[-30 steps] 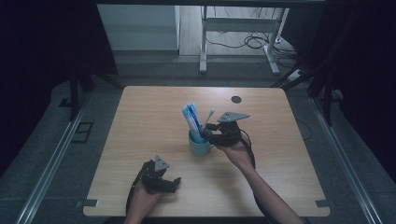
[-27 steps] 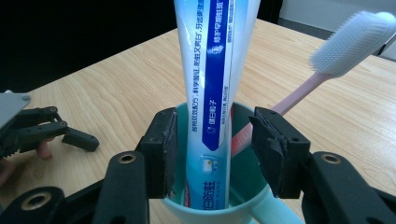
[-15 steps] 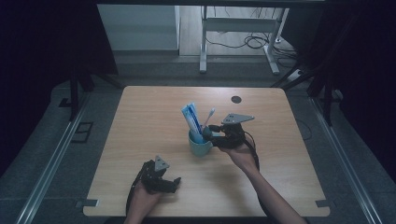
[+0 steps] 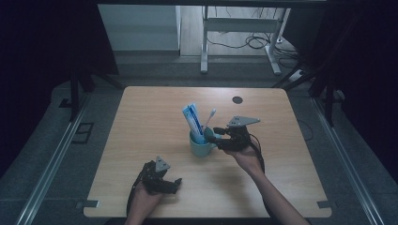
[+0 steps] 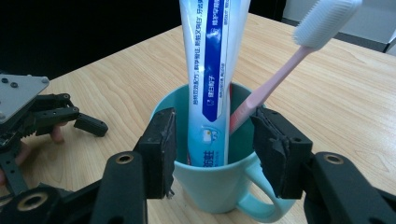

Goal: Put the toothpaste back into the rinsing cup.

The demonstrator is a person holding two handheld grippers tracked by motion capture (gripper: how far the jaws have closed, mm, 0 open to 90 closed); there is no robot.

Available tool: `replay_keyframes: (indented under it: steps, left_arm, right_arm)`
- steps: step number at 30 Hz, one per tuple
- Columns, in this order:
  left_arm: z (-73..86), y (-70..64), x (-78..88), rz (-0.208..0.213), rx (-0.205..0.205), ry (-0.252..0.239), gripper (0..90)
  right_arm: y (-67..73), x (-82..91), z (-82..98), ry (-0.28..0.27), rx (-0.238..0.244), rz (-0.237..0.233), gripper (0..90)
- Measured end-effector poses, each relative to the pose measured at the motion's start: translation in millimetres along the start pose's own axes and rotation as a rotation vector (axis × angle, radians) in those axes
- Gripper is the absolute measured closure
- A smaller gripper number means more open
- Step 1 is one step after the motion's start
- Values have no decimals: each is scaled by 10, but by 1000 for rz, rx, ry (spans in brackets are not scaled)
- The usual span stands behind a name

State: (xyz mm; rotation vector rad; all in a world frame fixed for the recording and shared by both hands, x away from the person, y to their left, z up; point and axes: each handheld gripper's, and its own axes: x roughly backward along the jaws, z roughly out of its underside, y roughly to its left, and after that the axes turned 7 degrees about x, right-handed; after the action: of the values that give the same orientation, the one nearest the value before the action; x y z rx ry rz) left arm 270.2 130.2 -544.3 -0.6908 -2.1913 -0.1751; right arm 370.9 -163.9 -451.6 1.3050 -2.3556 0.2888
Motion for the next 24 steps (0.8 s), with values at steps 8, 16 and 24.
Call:
replay_keyframes:
  steps: [8, 16, 24]
  left_arm:
    - [0, 0, 0, 0, 0, 0, 35]
    - [1, -1, 0, 1, 2, 1, 36]
    - [1, -3, 0, 0, 4, 1, 36]
  right_arm:
    - [1, 49, 22, 0, -2, -6, 490]
    - [10, 83, 76, 10, 0, -12, 487]
    - [4, 147, 124, 11, 0, -11, 486]
